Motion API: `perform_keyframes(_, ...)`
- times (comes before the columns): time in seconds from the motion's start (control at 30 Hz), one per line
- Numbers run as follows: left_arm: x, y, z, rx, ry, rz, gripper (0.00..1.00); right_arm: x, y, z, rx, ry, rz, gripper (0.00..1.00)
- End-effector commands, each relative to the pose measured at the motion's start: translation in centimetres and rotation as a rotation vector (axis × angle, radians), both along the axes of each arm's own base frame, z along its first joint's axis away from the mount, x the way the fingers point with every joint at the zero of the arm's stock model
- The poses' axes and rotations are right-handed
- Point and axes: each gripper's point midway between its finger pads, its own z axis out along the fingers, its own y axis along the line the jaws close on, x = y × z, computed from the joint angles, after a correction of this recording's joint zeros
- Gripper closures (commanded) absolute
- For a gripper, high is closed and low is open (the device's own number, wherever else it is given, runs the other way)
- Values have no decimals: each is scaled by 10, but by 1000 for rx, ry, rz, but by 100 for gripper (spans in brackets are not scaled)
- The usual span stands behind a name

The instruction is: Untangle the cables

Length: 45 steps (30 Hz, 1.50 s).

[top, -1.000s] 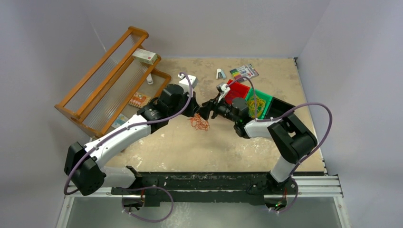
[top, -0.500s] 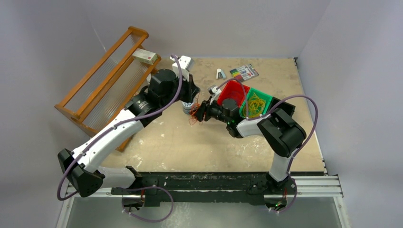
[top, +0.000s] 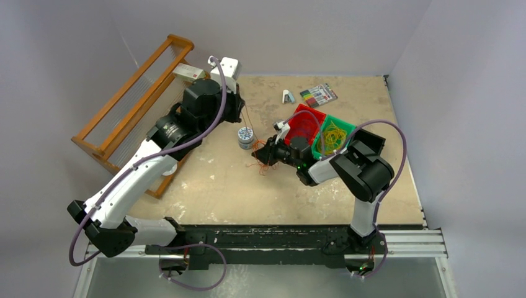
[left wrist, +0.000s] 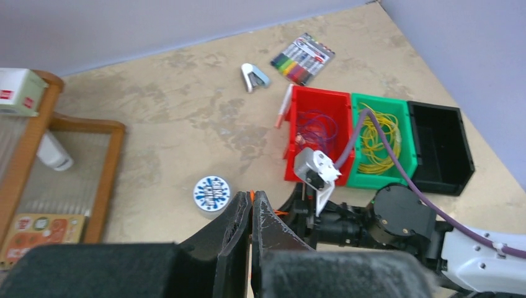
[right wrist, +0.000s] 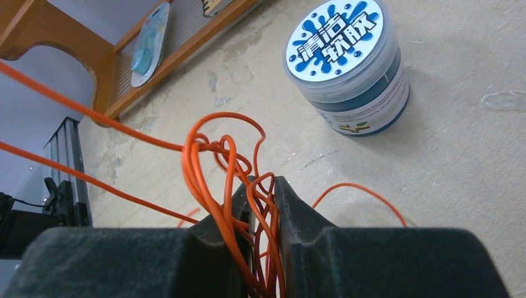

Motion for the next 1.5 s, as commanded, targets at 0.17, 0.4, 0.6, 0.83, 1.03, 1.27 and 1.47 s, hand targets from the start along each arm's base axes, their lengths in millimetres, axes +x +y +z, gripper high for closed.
perform_keyframes(0.17,2,49,115,-69,-272,187,100,-11,-13,-43,-79,74,-26,77)
perform_keyframes(0.4,2,60,138,-64,-320,227,100,-11,-16,-51,-97,84,-35,65)
perform_keyframes(0.6,1,68,147,-53,-340,257,100,-14,-20,-54,-108,89,-42,69)
perform_keyframes(0.83,1,72,157,-44,-359,271,100,-16,-22,-55,-112,91,-44,80)
perform_keyframes(1.03,5,64,155,-30,-352,243,100,-18,-23,-37,-90,43,-33,73)
perform_keyframes(1.27,7,50,137,-27,-327,189,100,-18,-27,33,-51,-164,-11,59)
perform_keyframes(1.47,6,46,121,-31,-311,167,100,-20,-41,95,-38,-333,-50,51)
